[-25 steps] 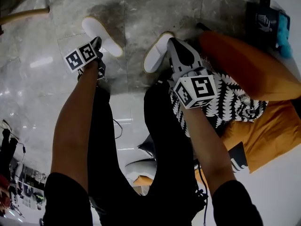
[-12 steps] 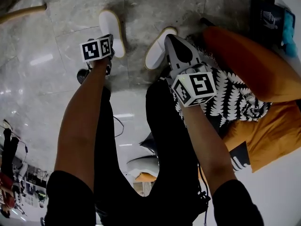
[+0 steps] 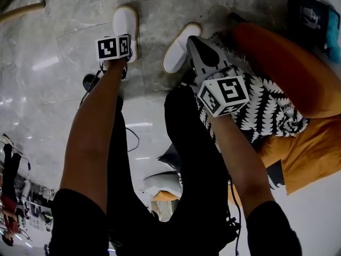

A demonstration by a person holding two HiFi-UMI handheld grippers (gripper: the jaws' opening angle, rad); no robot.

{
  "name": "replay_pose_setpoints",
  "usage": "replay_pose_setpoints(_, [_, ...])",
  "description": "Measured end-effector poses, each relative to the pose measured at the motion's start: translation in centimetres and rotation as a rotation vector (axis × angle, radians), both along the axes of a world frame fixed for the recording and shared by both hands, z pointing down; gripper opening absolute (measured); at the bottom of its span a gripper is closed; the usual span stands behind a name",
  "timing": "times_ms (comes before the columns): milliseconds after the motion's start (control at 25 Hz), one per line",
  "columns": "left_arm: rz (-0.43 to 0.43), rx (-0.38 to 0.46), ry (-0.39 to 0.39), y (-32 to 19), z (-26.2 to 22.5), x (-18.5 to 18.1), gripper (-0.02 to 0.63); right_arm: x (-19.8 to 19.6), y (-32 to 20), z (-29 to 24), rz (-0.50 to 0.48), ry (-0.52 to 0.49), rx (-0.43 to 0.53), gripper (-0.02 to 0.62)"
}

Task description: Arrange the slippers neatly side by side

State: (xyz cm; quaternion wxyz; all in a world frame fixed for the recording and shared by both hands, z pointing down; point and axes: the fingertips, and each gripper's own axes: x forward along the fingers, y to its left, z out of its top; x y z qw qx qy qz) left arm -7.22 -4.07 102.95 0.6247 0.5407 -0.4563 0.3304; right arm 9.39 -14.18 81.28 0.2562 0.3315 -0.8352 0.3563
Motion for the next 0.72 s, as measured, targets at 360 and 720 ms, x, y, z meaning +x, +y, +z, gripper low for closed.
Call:
replay_pose_setpoints(360, [-0.025,-0.004,0.002,-0.1,0.2,0.9,0.14,0.9,-1.2,0.3,0.009,0.005,0.022,0.032])
replay_pose_setpoints(720, [0.009,0.133,-0.001,-0.1,-9.6,-1.1,0.02,1.2,0.1,-0.1,-0.073,0.148,0.01,0.032])
